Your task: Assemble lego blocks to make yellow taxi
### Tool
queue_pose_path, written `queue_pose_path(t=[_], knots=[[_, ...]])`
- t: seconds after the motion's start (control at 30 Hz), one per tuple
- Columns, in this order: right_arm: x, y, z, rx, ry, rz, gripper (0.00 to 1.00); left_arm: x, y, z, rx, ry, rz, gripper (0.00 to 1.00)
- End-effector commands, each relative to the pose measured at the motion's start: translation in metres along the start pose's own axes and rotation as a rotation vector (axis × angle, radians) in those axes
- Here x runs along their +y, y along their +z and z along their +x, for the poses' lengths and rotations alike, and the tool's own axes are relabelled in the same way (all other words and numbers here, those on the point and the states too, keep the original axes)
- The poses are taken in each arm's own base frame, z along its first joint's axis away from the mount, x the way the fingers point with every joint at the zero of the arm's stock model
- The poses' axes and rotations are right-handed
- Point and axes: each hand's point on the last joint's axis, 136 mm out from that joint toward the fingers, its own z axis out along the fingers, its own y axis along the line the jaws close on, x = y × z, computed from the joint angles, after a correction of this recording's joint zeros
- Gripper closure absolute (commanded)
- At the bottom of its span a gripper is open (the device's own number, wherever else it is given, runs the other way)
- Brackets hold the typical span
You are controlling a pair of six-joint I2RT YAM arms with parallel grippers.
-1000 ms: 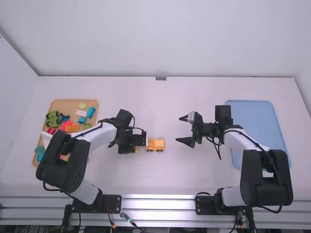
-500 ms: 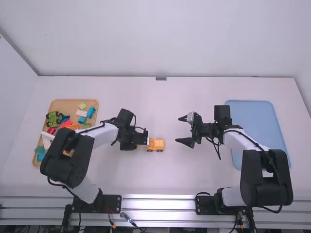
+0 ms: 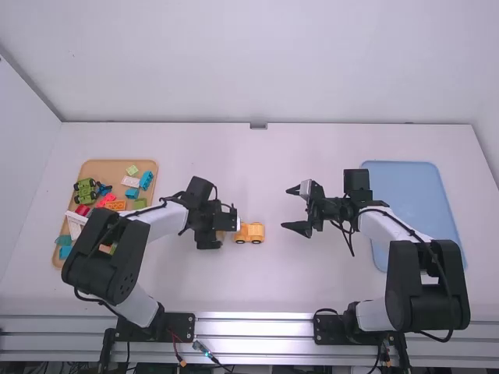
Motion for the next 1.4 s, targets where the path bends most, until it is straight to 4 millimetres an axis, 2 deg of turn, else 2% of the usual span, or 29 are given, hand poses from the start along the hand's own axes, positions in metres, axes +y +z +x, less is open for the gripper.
queue_pose_path(t=[0.0,0.33,0.47,0.6,0.67,0.8,0.87,0.97,1.03,1.13,1.23,1.37], knots=[[0.001,-0.003,-0.007,-0.011,-0.027,0.005,0.01,0.002,-0.003,0.004,0.016,-0.098,-0.007,0.01],[0.001,-0.003,-0.007,-0.011,-0.027,0.005,0.01,-0.010,-0.049,-0.027,-0.101,0.041,0.048,0.01],[0.001,-0.003,-0.007,-0.011,-0.027,0.006,0.01,-0.003,-0.064,-0.041,-0.189,-0.011,0.016,0.01],[0.001,-0.003,-0.007,-0.011,-0.030,0.006,0.01,0.014,-0.070,-0.030,-0.118,-0.131,-0.070,0.01],[0.001,-0.003,-0.007,-0.012,-0.032,0.007,0.01,0.016,-0.069,-0.027,-0.092,-0.210,-0.082,0.01],[0.001,-0.003,-0.008,-0.013,-0.034,0.007,0.01,0.013,-0.069,-0.031,-0.107,-0.138,-0.070,0.01],[0.001,-0.003,-0.007,-0.013,-0.028,0.007,0.01,0.007,-0.073,-0.044,-0.222,-0.001,-0.030,0.01],[0.002,-0.003,-0.007,-0.013,-0.022,0.003,0.01,0.009,-0.084,-0.052,-0.355,0.056,-0.023,0.01],[0.002,-0.003,-0.007,-0.013,-0.019,0.002,0.01,0.017,-0.096,-0.050,-0.461,0.020,-0.033,0.01],[0.002,-0.003,-0.007,-0.013,-0.020,0.002,0.01,0.021,-0.102,-0.046,-0.562,-0.018,-0.021,0.01],[0.002,-0.003,-0.007,-0.014,-0.023,0.003,0.01,0.018,-0.102,-0.043,-0.643,-0.067,0.012,0.01],[0.002,-0.003,-0.007,-0.014,-0.022,0.003,0.01,0.014,-0.094,-0.038,-0.669,-0.101,0.038,0.01]])
